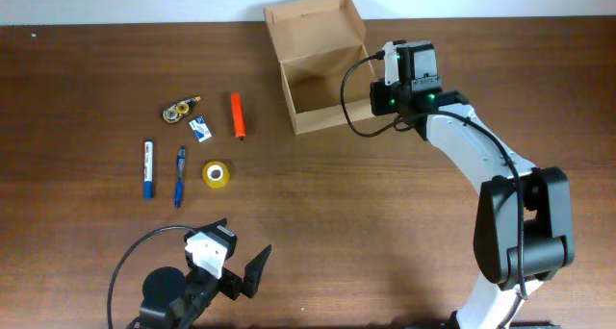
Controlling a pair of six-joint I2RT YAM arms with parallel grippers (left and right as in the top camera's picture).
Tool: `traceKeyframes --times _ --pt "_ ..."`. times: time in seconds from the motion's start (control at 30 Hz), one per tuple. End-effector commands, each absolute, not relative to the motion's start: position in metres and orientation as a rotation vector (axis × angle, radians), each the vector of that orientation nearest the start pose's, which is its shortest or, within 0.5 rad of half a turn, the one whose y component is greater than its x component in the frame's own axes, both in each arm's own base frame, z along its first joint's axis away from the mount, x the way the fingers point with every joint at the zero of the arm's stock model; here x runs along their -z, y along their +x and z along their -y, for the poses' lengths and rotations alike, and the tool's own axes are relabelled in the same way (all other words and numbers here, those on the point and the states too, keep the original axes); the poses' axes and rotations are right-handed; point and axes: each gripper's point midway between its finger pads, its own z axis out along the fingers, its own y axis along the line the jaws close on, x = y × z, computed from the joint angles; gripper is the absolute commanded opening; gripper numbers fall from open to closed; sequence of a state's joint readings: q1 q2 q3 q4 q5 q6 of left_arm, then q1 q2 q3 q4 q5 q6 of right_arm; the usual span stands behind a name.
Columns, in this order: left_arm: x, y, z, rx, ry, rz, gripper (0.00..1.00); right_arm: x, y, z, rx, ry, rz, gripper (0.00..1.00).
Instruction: Pack container
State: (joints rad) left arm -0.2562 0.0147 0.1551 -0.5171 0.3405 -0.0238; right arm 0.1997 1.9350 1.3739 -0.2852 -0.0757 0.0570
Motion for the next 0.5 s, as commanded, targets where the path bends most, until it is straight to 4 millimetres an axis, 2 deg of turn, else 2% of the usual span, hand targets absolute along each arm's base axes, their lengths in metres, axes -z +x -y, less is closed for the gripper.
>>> traceKeyframes --times 0.0,0.17,0.33,0.47 --pt "-0.125 0.187 0.111 0.532 0.457 -1.899 0.99 -0.1 0.499 -0.116 -0.252 -0.103 -2.447 0.04" --pt "-0.125 0.187 0.111 0.532 0.457 -1.899 0.99 -0.108 0.483 -0.123 -0.266 -0.095 -2.484 0.04" --pt "-0.125 0.187 0.111 0.532 0.457 -1.899 0.99 -0.114 0.462 -0.148 -0.28 -0.171 -2.518 0.04" --pt "-0.125 0.187 0.111 0.532 0.457 -1.899 0.99 -0.11 0.444 -0.165 -0.294 -0.201 -2.569 0.04"
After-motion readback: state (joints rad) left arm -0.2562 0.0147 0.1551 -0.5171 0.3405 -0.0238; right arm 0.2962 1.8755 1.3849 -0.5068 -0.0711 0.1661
